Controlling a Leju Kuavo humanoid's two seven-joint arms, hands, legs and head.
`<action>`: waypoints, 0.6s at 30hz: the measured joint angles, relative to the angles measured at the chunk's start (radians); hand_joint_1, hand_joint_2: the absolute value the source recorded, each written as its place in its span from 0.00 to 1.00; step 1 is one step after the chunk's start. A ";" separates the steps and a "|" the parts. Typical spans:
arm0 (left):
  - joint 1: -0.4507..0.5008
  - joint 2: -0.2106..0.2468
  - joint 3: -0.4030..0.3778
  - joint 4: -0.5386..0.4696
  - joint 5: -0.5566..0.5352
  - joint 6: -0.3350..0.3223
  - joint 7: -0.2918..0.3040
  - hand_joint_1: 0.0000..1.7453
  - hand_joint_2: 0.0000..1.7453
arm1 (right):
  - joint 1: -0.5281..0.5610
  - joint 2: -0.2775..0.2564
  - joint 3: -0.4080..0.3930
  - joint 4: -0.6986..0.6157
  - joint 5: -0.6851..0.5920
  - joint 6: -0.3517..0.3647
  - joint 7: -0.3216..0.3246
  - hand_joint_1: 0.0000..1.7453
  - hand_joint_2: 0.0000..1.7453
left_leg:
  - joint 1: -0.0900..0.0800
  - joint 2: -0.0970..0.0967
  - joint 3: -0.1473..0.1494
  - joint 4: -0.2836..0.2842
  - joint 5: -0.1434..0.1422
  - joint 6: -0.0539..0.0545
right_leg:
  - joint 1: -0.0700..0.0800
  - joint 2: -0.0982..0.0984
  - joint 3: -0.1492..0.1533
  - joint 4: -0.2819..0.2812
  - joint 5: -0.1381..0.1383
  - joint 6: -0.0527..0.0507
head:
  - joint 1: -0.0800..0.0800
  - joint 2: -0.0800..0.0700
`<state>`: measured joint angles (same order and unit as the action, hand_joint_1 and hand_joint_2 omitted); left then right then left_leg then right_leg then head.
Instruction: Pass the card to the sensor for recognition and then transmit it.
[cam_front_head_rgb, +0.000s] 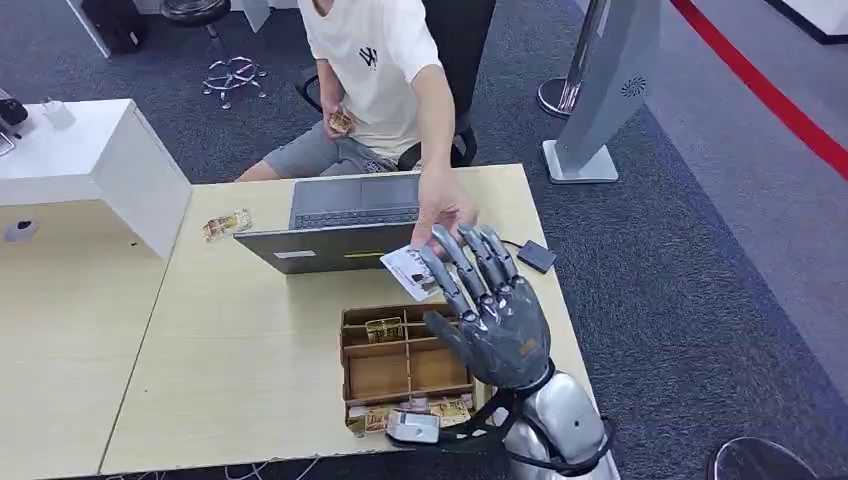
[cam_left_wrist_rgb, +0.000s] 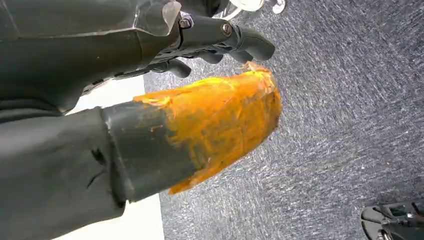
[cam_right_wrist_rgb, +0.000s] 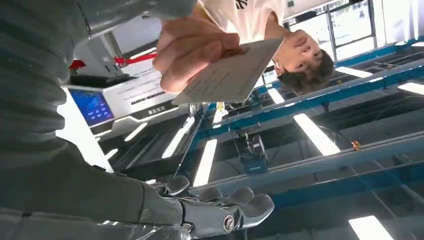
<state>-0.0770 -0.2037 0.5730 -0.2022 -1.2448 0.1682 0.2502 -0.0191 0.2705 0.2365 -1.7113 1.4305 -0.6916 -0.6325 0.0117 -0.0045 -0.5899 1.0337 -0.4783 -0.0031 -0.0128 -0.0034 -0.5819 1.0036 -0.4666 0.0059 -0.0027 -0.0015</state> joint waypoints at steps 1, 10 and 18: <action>0.000 0.000 0.000 0.000 0.000 0.000 0.000 0.00 0.00 | 0.000 0.000 0.000 0.000 0.001 0.000 0.001 0.00 1.00 | 0.000 0.000 0.000 0.000 0.000 0.000 | 0.000 0.000 0.000 0.000 0.000 0.000 | 0.000 0.000; 0.000 0.000 0.000 0.000 -0.003 0.000 0.000 0.00 0.00 | -0.014 0.000 0.006 0.001 0.024 0.000 0.050 1.00 1.00 | 0.000 0.000 0.000 0.000 0.000 0.000 | 0.000 0.000 0.000 0.000 0.000 0.000 | 0.000 0.000; -0.001 0.000 0.001 0.000 -0.004 -0.003 0.000 0.00 0.00 | -0.061 -0.010 0.067 0.009 0.076 0.000 0.169 1.00 1.00 | 0.000 0.000 0.000 0.000 0.000 0.000 | 0.000 0.001 0.000 0.000 0.000 0.000 | 0.000 0.000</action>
<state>-0.0783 -0.2037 0.5741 -0.2022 -1.2490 0.1652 0.2502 -0.0804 0.2602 0.3033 -1.7025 1.5065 -0.6920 -0.4634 0.0117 -0.0041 -0.5897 1.0337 -0.4783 -0.0031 -0.0128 -0.0028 -0.5824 1.0036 -0.4666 0.0059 -0.0027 -0.0015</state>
